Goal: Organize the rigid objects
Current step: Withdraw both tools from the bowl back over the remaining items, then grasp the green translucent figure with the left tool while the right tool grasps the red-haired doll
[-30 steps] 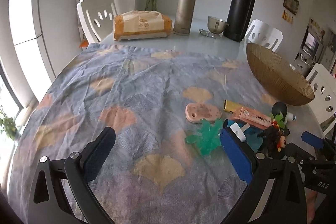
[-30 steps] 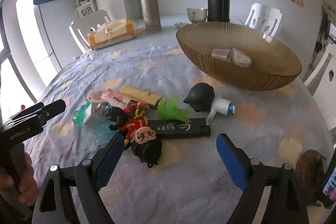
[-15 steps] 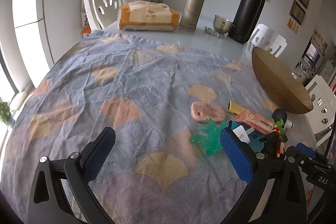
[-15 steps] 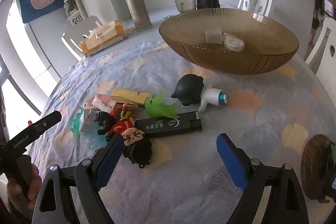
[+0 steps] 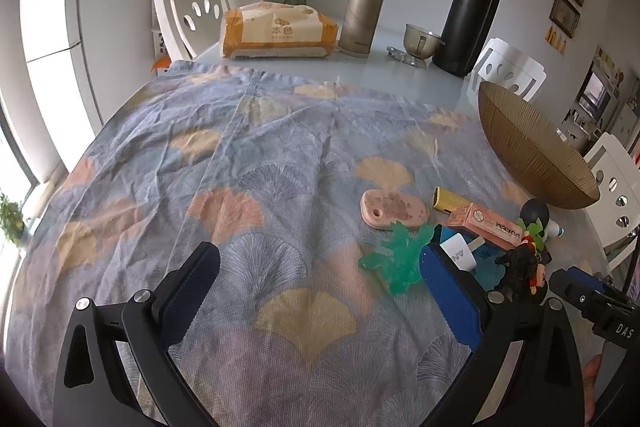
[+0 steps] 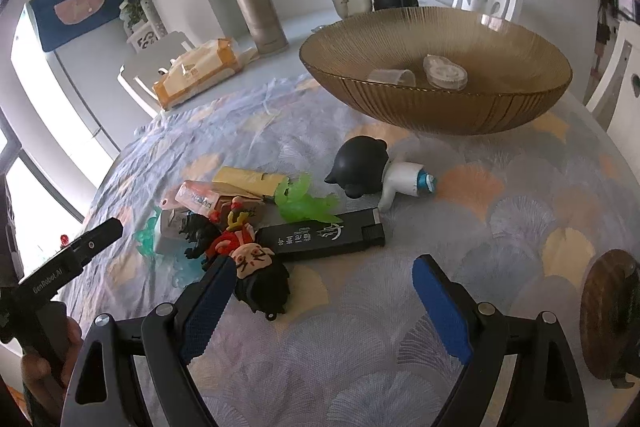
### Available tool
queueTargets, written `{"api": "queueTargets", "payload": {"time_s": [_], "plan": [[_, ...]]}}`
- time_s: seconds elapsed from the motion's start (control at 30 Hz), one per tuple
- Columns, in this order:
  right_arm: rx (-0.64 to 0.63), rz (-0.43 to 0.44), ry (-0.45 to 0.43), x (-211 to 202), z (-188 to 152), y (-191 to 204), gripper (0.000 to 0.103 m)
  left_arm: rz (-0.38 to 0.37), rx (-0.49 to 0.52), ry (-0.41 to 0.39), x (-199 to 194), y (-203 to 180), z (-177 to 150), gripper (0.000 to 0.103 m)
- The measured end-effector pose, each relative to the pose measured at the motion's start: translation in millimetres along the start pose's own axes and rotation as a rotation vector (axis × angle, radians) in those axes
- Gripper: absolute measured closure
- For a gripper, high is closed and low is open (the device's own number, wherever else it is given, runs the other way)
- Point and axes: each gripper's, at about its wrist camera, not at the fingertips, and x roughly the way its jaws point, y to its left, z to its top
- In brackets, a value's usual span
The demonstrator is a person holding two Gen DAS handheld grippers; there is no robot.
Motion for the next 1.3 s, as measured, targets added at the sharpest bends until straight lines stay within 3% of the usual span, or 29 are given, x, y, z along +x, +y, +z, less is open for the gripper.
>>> {"api": "queueTargets", "payload": {"time_s": [0.57,0.7,0.83,1.03,1.17,1.23,1.27,1.3], "plan": [[0.034,0.0,-0.02,-3.7,1.7,-8.8,0.014,0.002,0.0,0.002,1.0,0.1,-1.1,0.003],[0.089,0.05,-0.025,-5.7,2.8,-20.9,0.014,0.001,0.001,0.002,0.9,0.2,-1.5,0.003],[0.048,0.048,-0.038,-9.2,2.4,-12.8,0.014,-0.018,0.024,0.01,1.2,-3.5,-2.2,0.003],[0.009,0.049,-0.042,-10.9,2.0,-5.5,0.014,-0.104,0.192,0.061,-1.3,-27.6,-10.0,0.003],[0.029,0.071,-0.027,-8.0,2.6,-8.9,0.014,-0.057,0.333,0.056,-3.2,-43.9,-8.8,0.004],[0.027,0.09,-0.026,-9.0,2.5,-9.3,0.014,-0.082,0.388,0.066,-0.2,-51.9,-4.6,0.007],[0.026,0.088,-0.03,-9.8,2.3,-8.9,0.014,-0.097,0.418,0.07,2.7,-55.8,-3.4,0.018],[0.024,0.084,-0.035,-10.5,2.1,-8.7,0.014,-0.104,0.458,0.074,7.1,-60.3,-3.1,0.037]]}}
